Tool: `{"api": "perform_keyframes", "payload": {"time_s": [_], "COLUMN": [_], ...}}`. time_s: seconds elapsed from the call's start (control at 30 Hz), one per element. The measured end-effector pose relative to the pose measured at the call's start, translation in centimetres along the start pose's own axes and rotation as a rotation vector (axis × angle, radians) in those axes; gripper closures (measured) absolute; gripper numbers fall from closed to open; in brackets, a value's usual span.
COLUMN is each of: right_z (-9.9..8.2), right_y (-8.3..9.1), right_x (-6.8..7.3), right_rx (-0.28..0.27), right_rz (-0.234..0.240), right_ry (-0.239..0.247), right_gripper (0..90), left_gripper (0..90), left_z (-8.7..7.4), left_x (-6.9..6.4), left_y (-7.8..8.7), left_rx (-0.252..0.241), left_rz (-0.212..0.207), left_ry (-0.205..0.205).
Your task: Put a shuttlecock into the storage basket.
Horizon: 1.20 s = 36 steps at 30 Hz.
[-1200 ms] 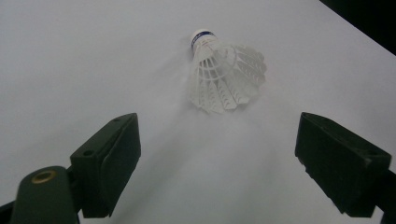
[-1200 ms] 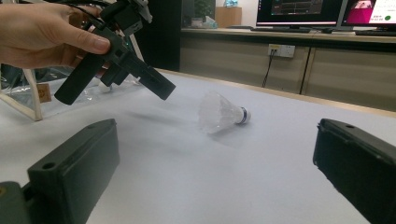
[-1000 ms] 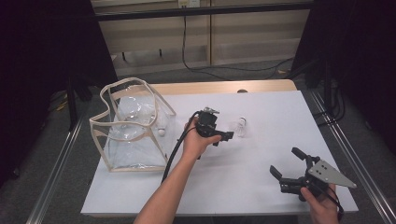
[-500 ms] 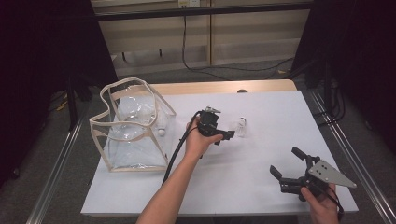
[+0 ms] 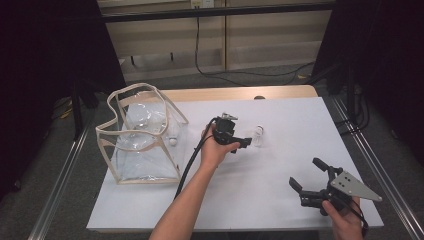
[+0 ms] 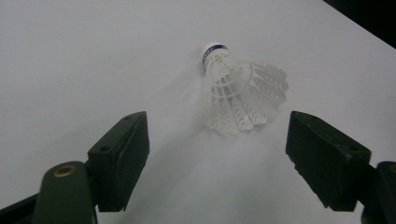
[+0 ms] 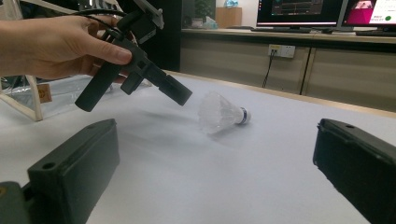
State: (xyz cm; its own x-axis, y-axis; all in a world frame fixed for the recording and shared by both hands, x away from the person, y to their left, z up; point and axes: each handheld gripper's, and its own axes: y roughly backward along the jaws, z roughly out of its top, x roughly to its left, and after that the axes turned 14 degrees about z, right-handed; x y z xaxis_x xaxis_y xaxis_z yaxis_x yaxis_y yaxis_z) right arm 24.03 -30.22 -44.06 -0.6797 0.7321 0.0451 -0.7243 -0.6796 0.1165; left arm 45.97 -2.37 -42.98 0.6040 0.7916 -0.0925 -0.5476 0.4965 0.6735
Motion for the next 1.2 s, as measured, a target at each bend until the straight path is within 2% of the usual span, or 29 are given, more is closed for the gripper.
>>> {"api": "perform_keyframes", "payload": {"time_s": [0.43, 0.7, 0.77, 0.97, 1.0, 1.2], "right_z": [0.0, 0.0, 0.0, 0.0, 0.0, 0.0], "right_y": [0.0, 0.0, 0.0, 0.1, 0.1, 0.1], "right_x": [-0.1, 0.0, -0.1, -0.1, -0.1, -0.1], "right_rx": [-0.001, 0.0, 0.0, 0.0, 0.0, 0.001], "right_rz": [0.0, -0.001, -0.001, -0.001, -0.001, 0.0], "right_ry": [0.002, 0.001, 0.0, 0.0, 0.0, -0.002], "right_gripper": [0.3, 0.3, 0.3, 0.3, 0.3, 0.3], "left_gripper": [33.0, 39.5, 40.2, 43.3, 44.0, 51.4], "left_z": [0.3, 0.3, 0.3, 0.3, 0.3, 0.3], "left_x": [0.0, 0.0, -0.1, -0.2, -0.2, -0.5], "left_y": [-0.5, -0.9, -0.9, -1.4, -1.4, -1.7], "left_rx": [0.005, -0.031, -0.025, -0.027, -0.021, -0.014], "left_rz": [-0.005, -0.015, -0.006, -0.01, -0.009, -0.008], "left_ry": [-0.014, -0.037, -0.045, -0.036, -0.044, -0.036]}}
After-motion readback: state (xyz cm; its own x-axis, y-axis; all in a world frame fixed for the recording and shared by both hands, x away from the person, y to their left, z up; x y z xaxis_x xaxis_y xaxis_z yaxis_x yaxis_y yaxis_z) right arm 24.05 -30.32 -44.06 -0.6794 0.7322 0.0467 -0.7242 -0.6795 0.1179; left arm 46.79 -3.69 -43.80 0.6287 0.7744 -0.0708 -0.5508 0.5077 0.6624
